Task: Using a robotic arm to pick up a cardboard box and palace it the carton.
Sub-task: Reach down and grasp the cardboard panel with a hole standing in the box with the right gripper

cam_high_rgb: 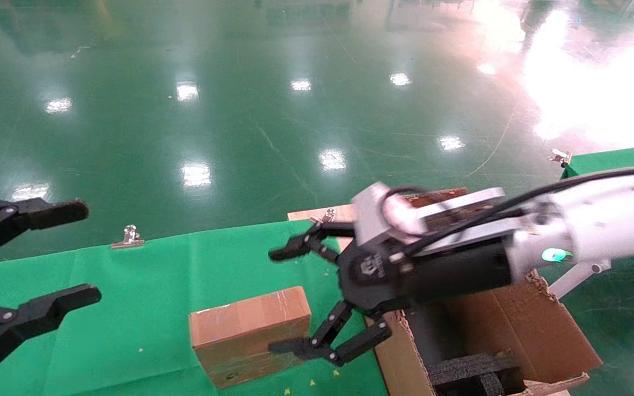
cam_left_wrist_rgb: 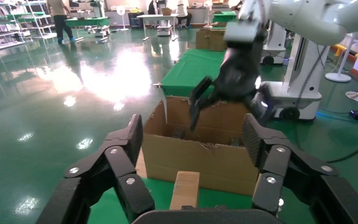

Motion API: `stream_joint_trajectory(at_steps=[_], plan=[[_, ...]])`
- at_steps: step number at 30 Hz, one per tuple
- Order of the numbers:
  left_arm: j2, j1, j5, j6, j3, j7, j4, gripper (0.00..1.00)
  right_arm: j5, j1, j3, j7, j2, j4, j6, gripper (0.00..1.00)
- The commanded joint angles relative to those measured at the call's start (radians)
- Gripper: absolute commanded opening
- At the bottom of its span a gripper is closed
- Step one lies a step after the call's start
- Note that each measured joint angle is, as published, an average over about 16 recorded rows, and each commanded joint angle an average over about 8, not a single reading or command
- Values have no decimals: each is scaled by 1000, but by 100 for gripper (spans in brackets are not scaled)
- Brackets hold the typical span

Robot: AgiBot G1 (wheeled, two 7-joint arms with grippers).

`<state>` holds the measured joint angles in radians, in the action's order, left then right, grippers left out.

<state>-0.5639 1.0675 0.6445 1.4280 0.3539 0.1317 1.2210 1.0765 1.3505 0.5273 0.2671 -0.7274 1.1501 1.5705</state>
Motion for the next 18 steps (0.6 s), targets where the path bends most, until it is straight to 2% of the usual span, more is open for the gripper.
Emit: stream_joint_trajectory(at_steps=[1, 9, 18], plan=[[0, 0, 0, 0, 0, 0, 0, 0, 58, 53, 49, 11, -29, -29, 17, 100], [0, 0, 0, 0, 0, 0, 0, 0, 150, 194, 234, -63, -158, -212, 19, 100], [0, 0, 0, 0, 0, 0, 0, 0, 209, 307, 399, -180, -305, -419, 16, 100]])
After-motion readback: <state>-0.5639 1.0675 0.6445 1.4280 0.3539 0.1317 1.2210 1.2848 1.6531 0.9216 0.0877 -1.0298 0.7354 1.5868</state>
